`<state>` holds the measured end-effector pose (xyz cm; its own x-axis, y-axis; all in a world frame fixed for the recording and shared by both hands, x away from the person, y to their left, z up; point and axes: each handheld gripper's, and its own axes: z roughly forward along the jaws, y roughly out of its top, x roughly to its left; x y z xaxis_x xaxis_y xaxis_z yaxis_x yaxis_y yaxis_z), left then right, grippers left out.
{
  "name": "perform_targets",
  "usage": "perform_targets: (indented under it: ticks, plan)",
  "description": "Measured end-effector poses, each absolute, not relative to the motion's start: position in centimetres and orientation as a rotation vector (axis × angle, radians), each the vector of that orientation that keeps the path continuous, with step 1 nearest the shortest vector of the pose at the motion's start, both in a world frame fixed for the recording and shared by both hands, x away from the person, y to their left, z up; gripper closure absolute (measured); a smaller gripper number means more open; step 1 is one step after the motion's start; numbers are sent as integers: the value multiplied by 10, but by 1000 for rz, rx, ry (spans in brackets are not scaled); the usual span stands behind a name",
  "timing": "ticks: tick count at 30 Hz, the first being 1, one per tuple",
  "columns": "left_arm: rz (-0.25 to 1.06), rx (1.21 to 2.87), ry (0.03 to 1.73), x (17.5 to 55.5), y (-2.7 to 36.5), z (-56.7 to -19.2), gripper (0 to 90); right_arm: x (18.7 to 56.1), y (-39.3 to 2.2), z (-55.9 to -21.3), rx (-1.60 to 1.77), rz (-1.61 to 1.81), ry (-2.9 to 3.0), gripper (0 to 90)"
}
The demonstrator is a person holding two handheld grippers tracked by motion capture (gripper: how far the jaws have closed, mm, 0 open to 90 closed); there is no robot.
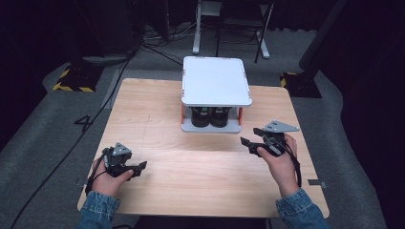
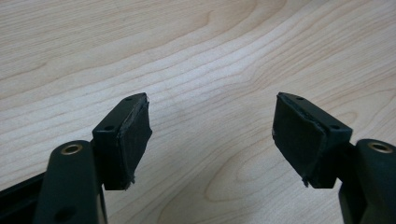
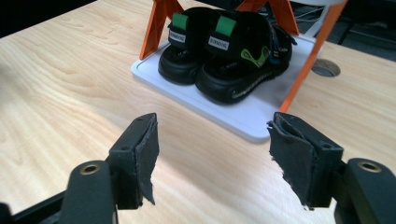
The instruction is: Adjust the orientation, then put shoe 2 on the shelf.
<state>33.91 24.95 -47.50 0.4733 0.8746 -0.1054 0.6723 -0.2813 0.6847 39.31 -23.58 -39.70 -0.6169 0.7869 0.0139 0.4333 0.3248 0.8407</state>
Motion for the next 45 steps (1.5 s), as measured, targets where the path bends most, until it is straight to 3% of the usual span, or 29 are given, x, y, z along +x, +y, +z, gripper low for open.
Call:
perform_targets:
  ticks: [8, 16, 24, 34, 45]
  plan:
    - [381, 2037, 1274, 340, 248, -474, 284, 378, -272, -397, 1166, 1181, 2193, 335]
    - [393, 2035, 1284, 340, 251, -471, 284, 368, -318, -421, 1272, 1081, 2185, 326]
    - [392, 2056, 1306, 341, 258, -476, 267, 364, -362, -457, 1377, 1017, 2206, 223]
    - [378, 2091, 1363, 345, 267, -488, 198, 368, -377, -483, 1392, 1006, 2188, 209]
    - [459, 2076, 1397, 349, 271, -495, 188, 385, -368, -498, 1436, 928, 2113, 191]
